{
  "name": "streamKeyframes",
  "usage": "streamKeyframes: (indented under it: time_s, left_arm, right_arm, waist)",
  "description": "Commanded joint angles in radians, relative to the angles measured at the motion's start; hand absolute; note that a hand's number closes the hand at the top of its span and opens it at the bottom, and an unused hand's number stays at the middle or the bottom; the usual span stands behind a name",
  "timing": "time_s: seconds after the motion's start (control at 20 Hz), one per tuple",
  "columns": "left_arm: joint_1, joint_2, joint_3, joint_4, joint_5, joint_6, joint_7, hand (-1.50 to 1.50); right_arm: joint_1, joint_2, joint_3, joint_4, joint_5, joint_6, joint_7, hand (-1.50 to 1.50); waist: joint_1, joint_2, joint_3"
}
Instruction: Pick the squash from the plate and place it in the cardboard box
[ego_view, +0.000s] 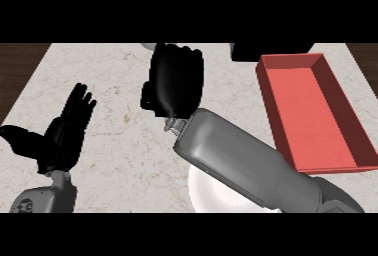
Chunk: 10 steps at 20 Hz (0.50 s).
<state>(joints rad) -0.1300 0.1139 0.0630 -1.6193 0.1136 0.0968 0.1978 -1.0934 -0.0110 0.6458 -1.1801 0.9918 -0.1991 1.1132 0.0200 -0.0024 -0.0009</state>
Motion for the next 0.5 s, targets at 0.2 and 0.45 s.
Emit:
streamKeyframes:
  time_s: [0.2,0.45]
  left_arm:
    - [-0.001,0.029,0.032,-0.029,0.020,-0.009,0.031,0.00]
    - [0.026,0.012,0.018,-0.030,0.015,-0.009,0.025,0.00]
  right_arm:
    - [0.017,-0.049,-0.193,-0.013,0.065,0.007,0.101,1.50]
    - [0.063,-0.086,-0.275,-0.042,0.081,0.048,0.065,1.50]
  waist:
    - [-0.024,-0.002,0.001]
    - [-0.023,-0.002,0.001]
